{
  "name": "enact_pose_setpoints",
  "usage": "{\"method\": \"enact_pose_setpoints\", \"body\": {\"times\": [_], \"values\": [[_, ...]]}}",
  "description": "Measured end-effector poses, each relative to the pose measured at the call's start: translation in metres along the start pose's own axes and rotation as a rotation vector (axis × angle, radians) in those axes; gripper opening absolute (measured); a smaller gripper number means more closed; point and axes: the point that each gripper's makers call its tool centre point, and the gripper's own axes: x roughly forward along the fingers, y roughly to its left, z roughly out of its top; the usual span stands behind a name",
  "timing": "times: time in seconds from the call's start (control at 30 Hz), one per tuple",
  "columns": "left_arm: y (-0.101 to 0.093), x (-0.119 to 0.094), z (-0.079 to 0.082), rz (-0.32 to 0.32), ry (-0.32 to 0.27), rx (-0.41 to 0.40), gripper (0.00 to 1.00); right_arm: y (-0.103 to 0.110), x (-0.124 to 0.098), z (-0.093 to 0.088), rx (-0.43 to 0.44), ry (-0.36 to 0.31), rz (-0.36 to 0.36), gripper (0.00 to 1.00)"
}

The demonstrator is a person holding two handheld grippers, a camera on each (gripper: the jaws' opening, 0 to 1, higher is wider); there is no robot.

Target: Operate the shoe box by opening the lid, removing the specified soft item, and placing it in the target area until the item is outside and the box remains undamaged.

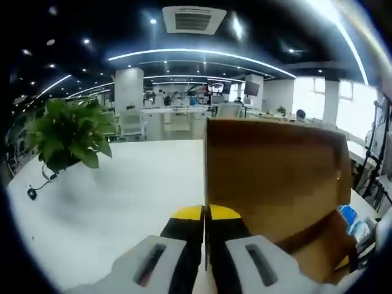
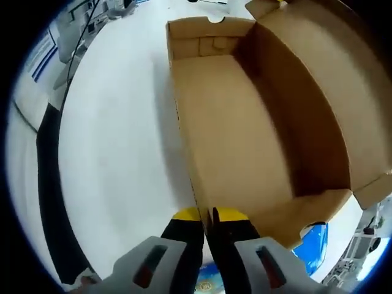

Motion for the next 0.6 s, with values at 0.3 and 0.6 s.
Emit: {"method": "enact_pose_setpoints", "body": {"times": [0.3,0.6], "values": [[0.000,-0.016,-0.014,-0.027,0.009,0.019,0.00,-0.003,0.001,0.000,-0.019,0.006,0.007,0.04],[0.001,-0.018,-0.018,-0.027,0.020,0.032,0.00,-0.006,0.001,0.001,-0.049,-0.004,-0.022,0.07]]}}
